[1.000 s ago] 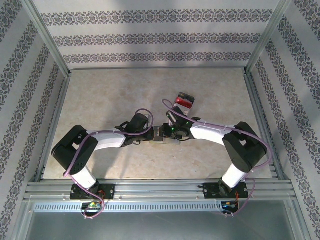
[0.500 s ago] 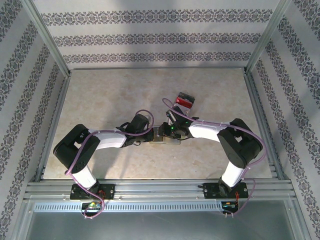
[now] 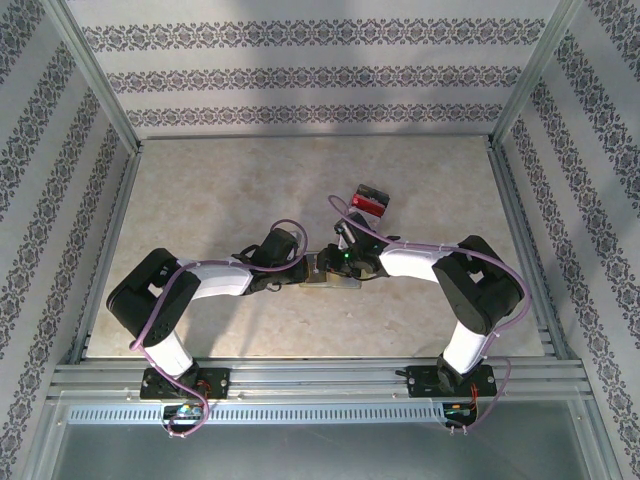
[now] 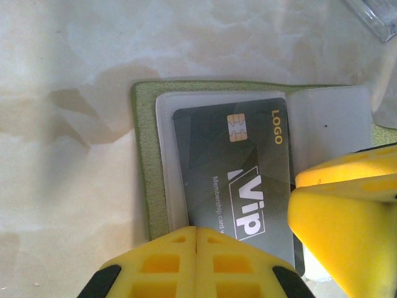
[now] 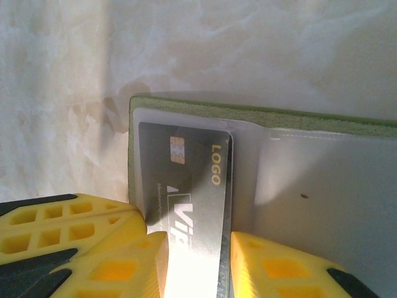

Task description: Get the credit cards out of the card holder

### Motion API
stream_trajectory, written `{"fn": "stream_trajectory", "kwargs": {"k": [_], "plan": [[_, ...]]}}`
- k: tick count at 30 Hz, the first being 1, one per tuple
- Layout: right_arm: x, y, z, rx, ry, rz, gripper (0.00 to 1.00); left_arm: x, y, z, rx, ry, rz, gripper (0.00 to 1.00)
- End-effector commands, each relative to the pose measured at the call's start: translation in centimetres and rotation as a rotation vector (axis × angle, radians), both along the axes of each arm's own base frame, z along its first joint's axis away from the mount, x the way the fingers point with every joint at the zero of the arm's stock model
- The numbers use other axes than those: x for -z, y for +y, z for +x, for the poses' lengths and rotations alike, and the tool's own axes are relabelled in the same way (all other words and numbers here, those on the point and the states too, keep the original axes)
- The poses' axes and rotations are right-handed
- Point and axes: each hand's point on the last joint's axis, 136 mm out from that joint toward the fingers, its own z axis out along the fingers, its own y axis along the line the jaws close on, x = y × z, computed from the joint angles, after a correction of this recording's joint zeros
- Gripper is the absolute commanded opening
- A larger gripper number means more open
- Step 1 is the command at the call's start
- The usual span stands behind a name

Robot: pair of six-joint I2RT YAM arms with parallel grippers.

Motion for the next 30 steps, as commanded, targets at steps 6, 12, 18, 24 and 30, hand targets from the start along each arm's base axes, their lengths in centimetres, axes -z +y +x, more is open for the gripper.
{"fn": "stream_trajectory", "kwargs": {"k": [6, 12, 18, 24, 30], "plan": [[0.6, -0.7, -0.2, 0.040, 0.027, 0.022, 0.35, 0.6, -0.3, -0.7, 0.008, 0.019, -0.014, 0.00], [1.1, -0.1, -0.5, 0.042, 0.041, 0.055, 0.36, 0.6, -0.3, -0.7, 0.009, 0.021, -0.014, 0.00], [-0.7, 1.1, 0.0, 0.030, 0.004, 0.176, 0.34, 0.8, -0.3, -0.8, 0.007, 0.025, -0.014, 0.00], [-2.5, 1.9, 0.3, 0.026, -0.020, 0.345, 0.31, 0.9, 0.0, -0.7, -0.006, 0.027, 0.003, 0.00], [-3.8, 2.7, 0.4, -0.008, -0.049, 0.419, 0.29, 0.9, -0.1, -0.6, -0.006, 0.025, 0.000, 0.02]]}}
